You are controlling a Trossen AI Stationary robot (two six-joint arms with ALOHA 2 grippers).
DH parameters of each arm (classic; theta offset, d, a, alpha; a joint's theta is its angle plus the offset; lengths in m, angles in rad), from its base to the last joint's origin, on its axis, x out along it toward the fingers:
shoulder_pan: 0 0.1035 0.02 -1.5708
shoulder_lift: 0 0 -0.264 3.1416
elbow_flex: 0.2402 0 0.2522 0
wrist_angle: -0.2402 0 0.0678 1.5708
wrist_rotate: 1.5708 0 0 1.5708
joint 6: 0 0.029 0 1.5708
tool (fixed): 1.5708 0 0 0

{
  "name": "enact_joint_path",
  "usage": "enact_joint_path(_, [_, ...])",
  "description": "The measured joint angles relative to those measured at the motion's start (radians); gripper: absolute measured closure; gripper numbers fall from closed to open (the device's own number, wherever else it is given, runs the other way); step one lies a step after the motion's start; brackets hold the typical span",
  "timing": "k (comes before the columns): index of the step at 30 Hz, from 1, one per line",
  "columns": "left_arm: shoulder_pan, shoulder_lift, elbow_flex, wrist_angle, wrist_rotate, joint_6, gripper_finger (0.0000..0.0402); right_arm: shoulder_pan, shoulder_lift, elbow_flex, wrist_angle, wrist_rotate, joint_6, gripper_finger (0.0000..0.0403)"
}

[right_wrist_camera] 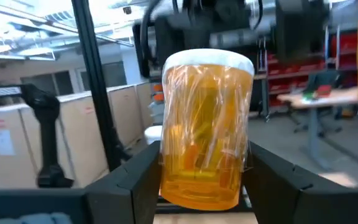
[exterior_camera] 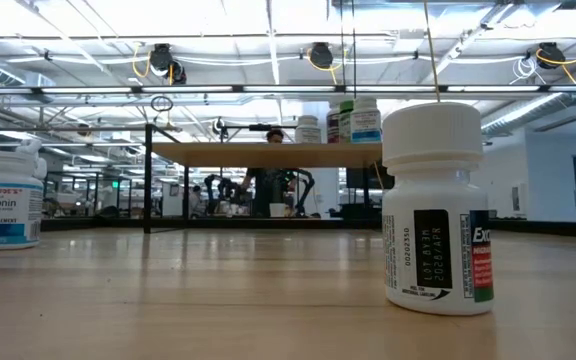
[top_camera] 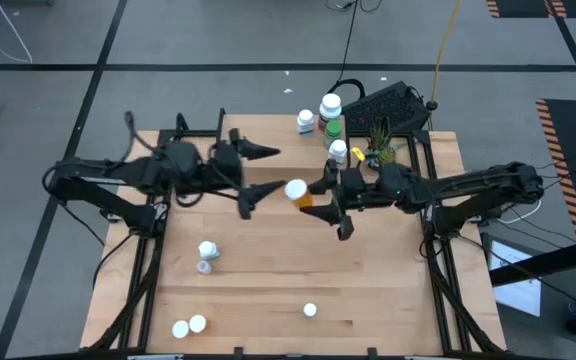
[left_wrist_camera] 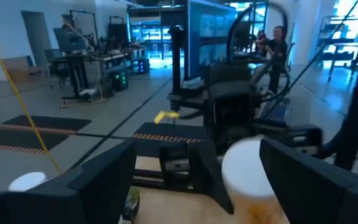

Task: Pick and place medicine bottles onto shelf by color
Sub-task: Put the top orange pill bottle on the shelf

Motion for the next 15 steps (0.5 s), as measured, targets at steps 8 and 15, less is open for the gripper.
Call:
enact_joint_path(8, [0.004, 0.087, 0.002, 0.078, 0.093, -0.011, 0.006, 0.0, -0.001, -0.002, 0.002, -0.028, -0.096, 0.0211])
enact_joint_path(15, [0.006, 0.083, 0.002, 0.089, 0.135, 0.038, 0.006, -0.005, -0.003, -0.002, 0.027, -0.059, -0.107, 0.0211])
